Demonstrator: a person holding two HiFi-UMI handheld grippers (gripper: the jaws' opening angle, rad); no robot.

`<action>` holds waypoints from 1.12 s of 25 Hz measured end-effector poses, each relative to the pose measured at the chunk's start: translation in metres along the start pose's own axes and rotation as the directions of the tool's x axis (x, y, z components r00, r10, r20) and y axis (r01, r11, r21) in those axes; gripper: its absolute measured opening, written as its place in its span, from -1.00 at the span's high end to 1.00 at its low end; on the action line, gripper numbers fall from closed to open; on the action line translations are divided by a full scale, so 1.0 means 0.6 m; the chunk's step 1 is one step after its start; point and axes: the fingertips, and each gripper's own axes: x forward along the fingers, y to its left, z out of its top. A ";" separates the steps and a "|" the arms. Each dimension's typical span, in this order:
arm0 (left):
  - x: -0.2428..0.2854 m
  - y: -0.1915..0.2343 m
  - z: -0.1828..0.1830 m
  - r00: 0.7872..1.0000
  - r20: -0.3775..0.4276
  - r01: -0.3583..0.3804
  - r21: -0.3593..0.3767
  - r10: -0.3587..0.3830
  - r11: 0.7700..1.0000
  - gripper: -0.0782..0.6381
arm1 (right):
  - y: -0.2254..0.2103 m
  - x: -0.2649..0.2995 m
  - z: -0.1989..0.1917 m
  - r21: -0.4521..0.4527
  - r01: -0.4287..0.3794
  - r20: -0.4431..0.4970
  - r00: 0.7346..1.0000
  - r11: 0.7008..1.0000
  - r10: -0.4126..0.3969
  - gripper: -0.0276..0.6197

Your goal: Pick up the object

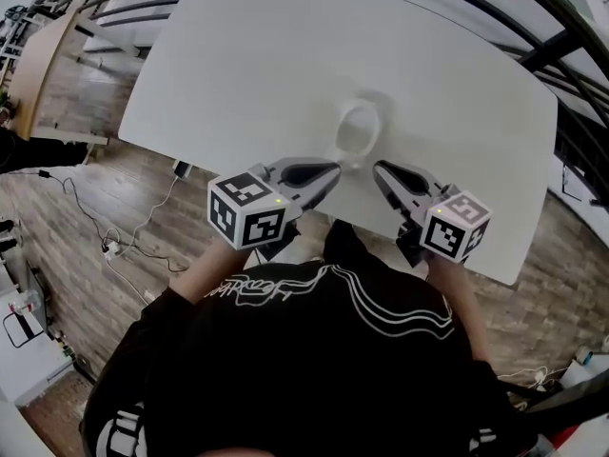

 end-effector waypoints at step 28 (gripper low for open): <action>0.019 0.120 0.025 0.997 0.017 -0.072 -0.075 0.074 0.995 0.76 | -0.164 0.117 -0.033 0.159 0.129 -0.276 0.958 0.979 -0.082 0.38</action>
